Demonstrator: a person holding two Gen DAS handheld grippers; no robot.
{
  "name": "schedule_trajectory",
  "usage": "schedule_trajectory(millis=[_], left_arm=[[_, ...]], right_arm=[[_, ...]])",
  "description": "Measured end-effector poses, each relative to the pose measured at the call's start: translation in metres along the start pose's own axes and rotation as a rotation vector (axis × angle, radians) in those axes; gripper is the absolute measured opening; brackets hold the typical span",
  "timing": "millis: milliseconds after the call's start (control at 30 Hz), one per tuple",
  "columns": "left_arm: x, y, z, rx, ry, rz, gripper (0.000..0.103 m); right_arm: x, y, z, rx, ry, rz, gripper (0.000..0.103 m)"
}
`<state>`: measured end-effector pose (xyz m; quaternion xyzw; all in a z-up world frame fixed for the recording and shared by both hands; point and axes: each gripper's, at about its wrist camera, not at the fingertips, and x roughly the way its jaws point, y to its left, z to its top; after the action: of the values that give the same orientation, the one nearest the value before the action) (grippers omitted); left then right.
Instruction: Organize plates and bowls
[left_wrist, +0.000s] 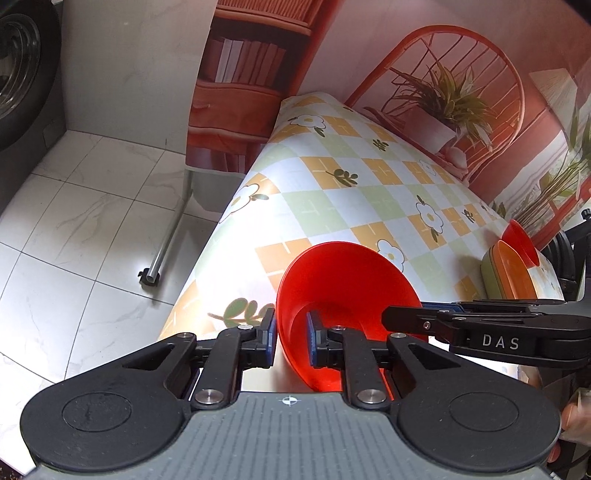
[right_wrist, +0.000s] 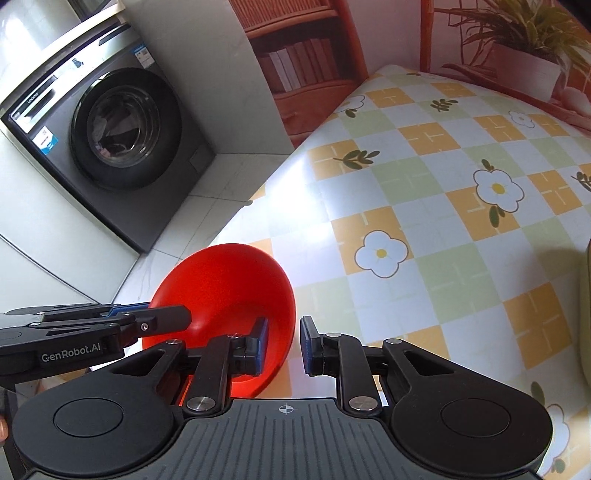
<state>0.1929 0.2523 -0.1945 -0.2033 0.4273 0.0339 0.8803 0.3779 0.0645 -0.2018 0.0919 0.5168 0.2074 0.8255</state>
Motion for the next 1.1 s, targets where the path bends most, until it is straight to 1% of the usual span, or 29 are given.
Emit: schedule_trajectory(millis=[233,533,700,833,967,1100], left_arm=[[0.002,-0.009,0.0,0.004,0.006,-0.005,0.017],[0.0,-0.041,0.008,0.054,-0.013,-0.031,0.017],[0.0,-0.064,0.012,0.081,-0.02,-0.05,0.017],[0.001,-0.086,0.017,0.098,-0.027,-0.065,0.017],[0.001,-0.113,0.021,0.139,-0.036,-0.081,0.017],[0.003,-0.142,0.023,0.187,-0.036,-0.106,0.017]], right_arm=[[-0.008,-0.014,-0.004,0.058,-0.015,0.014,0.011],[-0.037,-0.041,-0.006,0.118,-0.1,0.006,0.011],[-0.06,-0.057,-0.007,0.128,-0.156,-0.01,0.011],[-0.079,-0.069,-0.008,0.101,-0.195,-0.034,0.011],[-0.103,-0.085,-0.01,0.102,-0.242,-0.062,0.012],[-0.128,-0.11,-0.017,0.137,-0.291,-0.076,0.012]])
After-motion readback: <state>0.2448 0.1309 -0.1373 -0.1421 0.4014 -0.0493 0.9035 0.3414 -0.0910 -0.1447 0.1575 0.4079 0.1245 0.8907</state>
